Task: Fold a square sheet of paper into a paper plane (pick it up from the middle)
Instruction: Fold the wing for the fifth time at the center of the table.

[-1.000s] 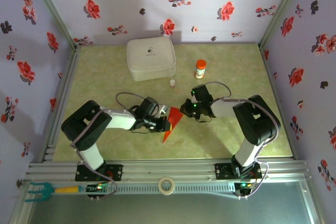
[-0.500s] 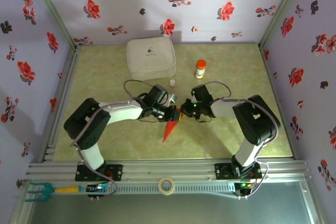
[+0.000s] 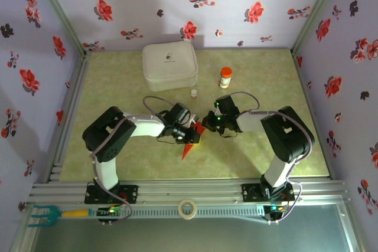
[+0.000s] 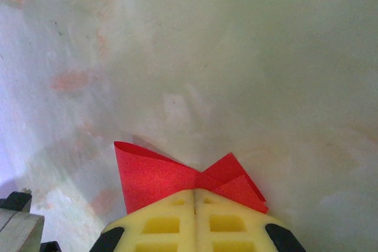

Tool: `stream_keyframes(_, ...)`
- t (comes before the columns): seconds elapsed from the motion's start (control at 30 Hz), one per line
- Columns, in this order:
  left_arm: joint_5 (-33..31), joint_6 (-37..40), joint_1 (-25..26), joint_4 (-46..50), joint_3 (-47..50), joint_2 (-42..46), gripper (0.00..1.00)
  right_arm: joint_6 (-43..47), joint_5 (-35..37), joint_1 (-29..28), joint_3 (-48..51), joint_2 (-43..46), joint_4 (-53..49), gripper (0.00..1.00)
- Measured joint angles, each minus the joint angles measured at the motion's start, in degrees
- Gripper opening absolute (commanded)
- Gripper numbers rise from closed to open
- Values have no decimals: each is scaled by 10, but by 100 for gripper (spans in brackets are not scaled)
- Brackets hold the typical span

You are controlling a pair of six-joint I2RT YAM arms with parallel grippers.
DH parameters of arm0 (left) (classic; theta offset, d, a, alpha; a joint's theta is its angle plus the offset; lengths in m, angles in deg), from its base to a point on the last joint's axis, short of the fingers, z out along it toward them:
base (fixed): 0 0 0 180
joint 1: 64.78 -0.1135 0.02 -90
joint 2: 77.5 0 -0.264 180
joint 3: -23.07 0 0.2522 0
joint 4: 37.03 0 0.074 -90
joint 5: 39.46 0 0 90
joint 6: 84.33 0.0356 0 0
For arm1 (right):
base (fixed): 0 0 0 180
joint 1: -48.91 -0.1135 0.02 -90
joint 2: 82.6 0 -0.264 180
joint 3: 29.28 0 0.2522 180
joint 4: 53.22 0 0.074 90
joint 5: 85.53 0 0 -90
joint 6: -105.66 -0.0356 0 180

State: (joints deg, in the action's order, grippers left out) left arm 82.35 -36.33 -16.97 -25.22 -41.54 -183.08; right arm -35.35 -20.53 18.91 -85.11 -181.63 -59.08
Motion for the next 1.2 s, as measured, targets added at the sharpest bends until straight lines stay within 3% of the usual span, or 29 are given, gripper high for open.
stream_keyframes(0.37,-7,-1,13,11,104,91,0,0,-3,0,2,-1,4,0)
stream_keyframes(0.77,-27,-58,44,-15,232,214,0,0,-5,0,3,-1,9,0)
stream_keyframes(1.0,-52,-56,46,52,199,291,0,0,-5,0,2,-1,6,0)
stream_keyframes(1.2,-58,-37,16,48,94,216,0,0,-5,0,2,-1,6,0)
